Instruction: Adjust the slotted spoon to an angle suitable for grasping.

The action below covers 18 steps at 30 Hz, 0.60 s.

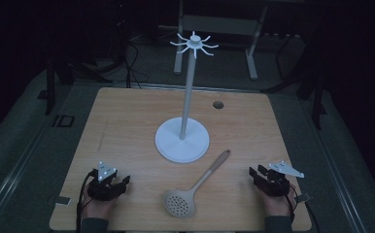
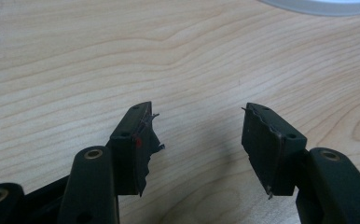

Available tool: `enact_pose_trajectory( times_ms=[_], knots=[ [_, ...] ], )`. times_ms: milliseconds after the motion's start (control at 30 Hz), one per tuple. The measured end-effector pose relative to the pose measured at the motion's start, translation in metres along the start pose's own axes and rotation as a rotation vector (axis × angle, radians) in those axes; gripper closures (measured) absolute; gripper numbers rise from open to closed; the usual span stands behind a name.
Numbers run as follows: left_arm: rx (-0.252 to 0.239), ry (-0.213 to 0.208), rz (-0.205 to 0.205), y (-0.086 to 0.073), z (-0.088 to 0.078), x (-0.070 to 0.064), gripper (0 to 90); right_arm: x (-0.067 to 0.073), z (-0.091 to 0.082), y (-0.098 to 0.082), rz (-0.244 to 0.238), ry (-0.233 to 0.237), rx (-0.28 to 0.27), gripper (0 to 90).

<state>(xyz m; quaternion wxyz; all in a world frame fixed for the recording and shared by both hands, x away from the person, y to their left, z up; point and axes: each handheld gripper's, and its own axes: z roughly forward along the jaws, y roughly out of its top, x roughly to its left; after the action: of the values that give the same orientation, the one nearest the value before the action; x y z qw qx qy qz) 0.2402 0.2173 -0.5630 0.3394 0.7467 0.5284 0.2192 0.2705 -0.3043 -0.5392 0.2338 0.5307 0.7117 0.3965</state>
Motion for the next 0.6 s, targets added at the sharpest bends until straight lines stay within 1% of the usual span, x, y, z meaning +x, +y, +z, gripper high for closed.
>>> enact_pose_trajectory(
  times_ms=[33, 67, 100, 133, 167, 200, 233, 333, 367, 433, 600],
  knots=[
    [-0.003, -0.001, -0.001, 0.001, 0.0, 0.0, 43.9, 0.0, -0.007, -0.001, -0.045, -0.016, -0.03, 60.9],
    [-0.003, -0.001, -0.001, 0.001, 0.0, 0.0, 43.9, 0.0, -0.007, -0.001, -0.045, -0.016, -0.03, 60.9],
    [-0.001, -0.002, -0.003, 0.001, 0.0, 0.0, 43.9, 0.001, -0.01, -0.001, -0.073, -0.04, -0.039, 63.0],
    [-0.001, -0.002, -0.003, 0.001, 0.0, 0.0, 43.9, 0.001, -0.01, -0.001, -0.073, -0.04, -0.039, 63.0],
    [0.006, -0.006, -0.005, 0.0, 0.001, -0.001, 43.9, 0.001, -0.013, 0.0, -0.087, -0.055, -0.052, 64.1],
    [0.011, -0.008, 0.0, 0.0, 0.001, -0.001, 43.9, 0.001, -0.016, 0.002, -0.078, -0.05, -0.065, 66.8],
    [0.014, -0.012, 0.005, 0.0, 0.001, -0.002, 43.9, 0.001, -0.018, 0.004, -0.076, -0.055, -0.069, 68.1],
    [0.021, -0.024, 0.005, 0.001, 0.002, -0.005, 43.9, 0.003, -0.023, 0.008, -0.071, -0.054, -0.074, 68.0],
    [0.022, -0.031, 0.01, 0.003, 0.002, -0.006, 43.8, 0.003, -0.024, 0.008, -0.069, -0.048, -0.073, 69.5],
    [0.024, -0.04, 0.017, 0.006, 0.0, -0.009, 43.7, 0.005, -0.027, 0.007, -0.066, -0.036, -0.078, 69.9],
    [0.002, -0.076, 0.045, 0.02, -0.005, -0.018, 43.5, 0.003, -0.027, 0.0, -0.046, -0.043, -0.082, 71.0]
  ],
)
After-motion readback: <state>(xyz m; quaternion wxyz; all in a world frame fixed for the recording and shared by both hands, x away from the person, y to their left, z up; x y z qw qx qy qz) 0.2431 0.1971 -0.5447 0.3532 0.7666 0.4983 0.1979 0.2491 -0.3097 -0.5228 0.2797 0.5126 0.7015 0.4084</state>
